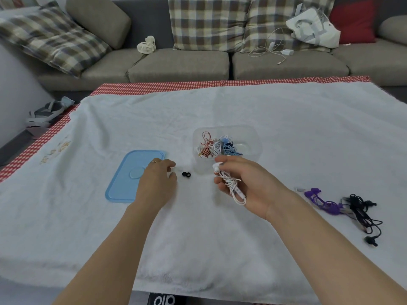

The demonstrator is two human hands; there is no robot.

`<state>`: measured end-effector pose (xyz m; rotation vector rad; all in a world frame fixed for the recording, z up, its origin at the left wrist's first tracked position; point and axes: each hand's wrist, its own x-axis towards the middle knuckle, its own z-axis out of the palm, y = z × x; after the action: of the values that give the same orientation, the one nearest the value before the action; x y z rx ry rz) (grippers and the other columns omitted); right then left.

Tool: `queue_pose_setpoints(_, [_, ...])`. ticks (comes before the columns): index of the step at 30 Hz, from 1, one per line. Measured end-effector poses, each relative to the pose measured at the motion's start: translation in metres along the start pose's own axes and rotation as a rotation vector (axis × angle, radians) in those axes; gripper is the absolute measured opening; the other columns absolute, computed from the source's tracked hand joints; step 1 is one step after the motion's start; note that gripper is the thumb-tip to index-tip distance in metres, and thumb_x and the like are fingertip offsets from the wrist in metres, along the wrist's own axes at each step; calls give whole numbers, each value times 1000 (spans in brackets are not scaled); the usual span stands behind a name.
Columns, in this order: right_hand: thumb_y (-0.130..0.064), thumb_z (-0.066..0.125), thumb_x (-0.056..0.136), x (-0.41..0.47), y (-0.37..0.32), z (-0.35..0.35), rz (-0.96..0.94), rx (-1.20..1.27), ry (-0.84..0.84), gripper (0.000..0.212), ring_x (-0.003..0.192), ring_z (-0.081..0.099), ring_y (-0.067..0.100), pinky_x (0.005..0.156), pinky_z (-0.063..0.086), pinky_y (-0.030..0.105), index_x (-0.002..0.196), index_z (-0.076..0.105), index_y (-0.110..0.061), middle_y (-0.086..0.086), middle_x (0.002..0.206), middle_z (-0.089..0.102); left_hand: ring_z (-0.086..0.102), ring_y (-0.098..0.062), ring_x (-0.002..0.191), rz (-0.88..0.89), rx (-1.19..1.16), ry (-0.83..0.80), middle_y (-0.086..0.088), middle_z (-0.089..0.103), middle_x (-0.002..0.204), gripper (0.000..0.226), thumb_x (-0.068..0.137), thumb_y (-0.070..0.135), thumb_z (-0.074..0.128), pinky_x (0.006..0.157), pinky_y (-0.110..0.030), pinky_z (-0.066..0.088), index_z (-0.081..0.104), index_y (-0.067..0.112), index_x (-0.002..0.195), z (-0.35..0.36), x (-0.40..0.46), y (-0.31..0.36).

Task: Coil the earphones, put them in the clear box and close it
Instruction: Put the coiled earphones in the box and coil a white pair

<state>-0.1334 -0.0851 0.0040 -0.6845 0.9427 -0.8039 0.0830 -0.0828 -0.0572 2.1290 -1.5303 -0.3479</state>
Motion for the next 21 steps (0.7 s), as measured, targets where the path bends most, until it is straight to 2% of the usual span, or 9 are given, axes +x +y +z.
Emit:
queue_pose_setpoints(5, [2,66,87,2,1,2,-59,-94,-2,24,72,71,22,61,58,26,109,67,-6,11,89,69,52,-18,88,-33,58,22,-3,58,108,22,98,13,53,74,-29,41,67,15,114,3,4,-1])
queue_pose_setpoints(10, [-1,68,85,3,1,1,-71,-159,10,23,67,68,17,57,54,26,106,69,-12,5,87,70,59,-21,89,-15,24,48,-2,62,100,13,96,10,55,72,-29,43,65,16,100,0,4,0])
queue_pose_setpoints(13, [-2,68,85,3,0,-3,-105,-159,9,31,65,66,19,59,53,29,112,69,-16,8,95,70,60,-14,76,4,-166,44,2,68,94,11,96,12,59,60,-19,45,66,20,98,-9,-1,15])
queue_pose_setpoints(15, [-1,68,86,2,0,-5,-132,-160,16,28,65,66,19,62,55,29,110,70,-14,10,95,68,64,-12,71,-4,-352,10,5,71,88,12,95,13,61,54,-10,44,67,23,94,-16,-8,32])
queue_pose_setpoints(17, [2,66,87,2,-1,-5,-152,-165,34,19,66,67,20,63,57,28,103,71,-8,11,92,68,71,-14,76,10,-510,-52,5,74,82,15,93,12,64,65,-14,53,70,25,92,-20,-19,46])
queue_pose_setpoints(18, [4,64,88,1,-1,-5,-163,-160,45,16,67,68,21,63,57,28,99,71,-5,12,90,69,74,-16,79,16,-578,-87,5,75,81,15,93,10,65,75,-22,59,72,23,91,-22,-25,53])
queue_pose_setpoints(21, [7,61,88,0,-1,-6,-193,-155,82,14,73,72,26,62,57,27,92,70,-2,16,87,70,76,-19,84,25,-717,-180,1,76,82,14,91,5,68,91,-38,61,76,16,90,-24,-40,66])
